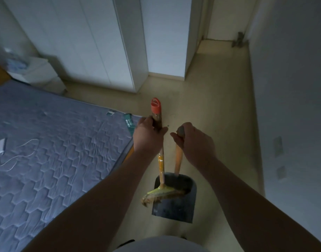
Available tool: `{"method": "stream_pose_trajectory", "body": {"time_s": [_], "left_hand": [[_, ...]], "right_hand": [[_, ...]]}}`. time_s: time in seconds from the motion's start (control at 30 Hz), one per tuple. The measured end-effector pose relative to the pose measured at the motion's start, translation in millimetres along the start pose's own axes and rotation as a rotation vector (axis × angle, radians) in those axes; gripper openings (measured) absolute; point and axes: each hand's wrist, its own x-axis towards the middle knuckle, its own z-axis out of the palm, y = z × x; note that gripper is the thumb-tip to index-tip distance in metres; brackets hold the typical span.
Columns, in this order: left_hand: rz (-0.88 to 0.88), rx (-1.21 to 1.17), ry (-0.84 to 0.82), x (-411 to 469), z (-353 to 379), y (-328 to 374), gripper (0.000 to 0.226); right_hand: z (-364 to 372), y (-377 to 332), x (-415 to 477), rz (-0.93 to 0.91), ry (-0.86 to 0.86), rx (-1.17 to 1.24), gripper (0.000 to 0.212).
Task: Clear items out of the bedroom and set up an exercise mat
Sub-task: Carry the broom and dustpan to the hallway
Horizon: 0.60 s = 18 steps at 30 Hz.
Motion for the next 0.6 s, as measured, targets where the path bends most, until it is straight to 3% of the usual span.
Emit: {"method": "stream_pose_trajectory", "body": {"time_s": [0.27,0.6], "left_hand": [[0.188,-0.016,-0.003,63,42,60,0.033],[0.316,-0.054,-0.234,190,123,93,0.026]], "right_hand": [[-12,62,57,0.106,0.057,0.046,0.036],[18,135,150,0.242,-0.003,0.12,0.025]]}}
